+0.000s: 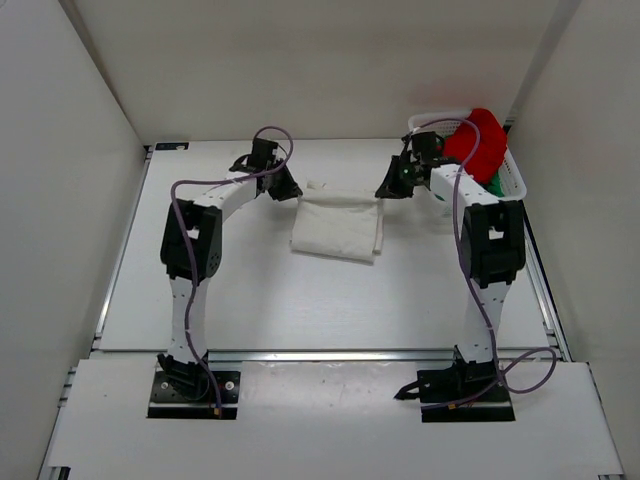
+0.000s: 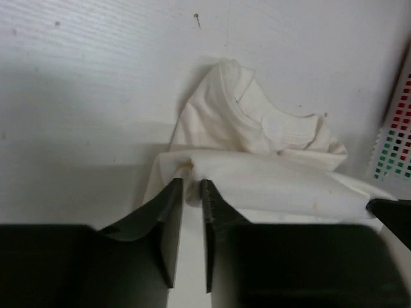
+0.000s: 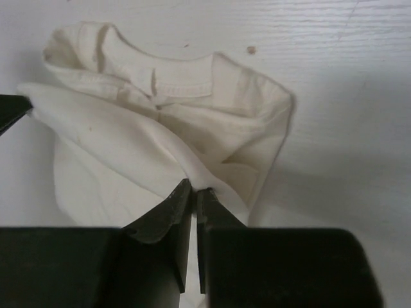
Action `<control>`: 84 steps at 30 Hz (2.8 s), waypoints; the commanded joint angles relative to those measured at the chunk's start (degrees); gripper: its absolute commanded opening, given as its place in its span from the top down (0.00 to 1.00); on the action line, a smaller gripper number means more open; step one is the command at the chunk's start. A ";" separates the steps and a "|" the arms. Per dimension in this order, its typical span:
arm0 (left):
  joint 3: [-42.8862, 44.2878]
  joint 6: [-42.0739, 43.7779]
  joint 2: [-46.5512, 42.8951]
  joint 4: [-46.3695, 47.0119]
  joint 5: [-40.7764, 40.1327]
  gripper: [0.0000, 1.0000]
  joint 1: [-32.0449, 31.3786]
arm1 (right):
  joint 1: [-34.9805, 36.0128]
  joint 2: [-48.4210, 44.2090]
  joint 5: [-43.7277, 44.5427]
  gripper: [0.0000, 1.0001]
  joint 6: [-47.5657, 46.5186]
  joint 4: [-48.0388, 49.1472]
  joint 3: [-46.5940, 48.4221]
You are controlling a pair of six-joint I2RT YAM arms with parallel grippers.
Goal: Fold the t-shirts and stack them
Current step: Fold the long partially folded tshirt into a neat square, then put the neatly folded tshirt into the corner of the board with the left arm
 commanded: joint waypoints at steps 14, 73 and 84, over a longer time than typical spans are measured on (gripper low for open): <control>-19.77 -1.88 -17.47 15.18 -3.19 0.49 -6.23 | 7.02 -14.57 11.96 0.62 -0.86 7.59 -14.69; -40.46 7.77 -22.15 15.48 -1.43 0.28 -2.27 | 8.87 -28.63 -3.35 0.36 4.59 26.95 -33.60; -37.30 1.82 -12.92 23.80 6.83 0.85 -5.97 | 10.45 -38.15 -5.91 0.36 4.77 30.22 -46.29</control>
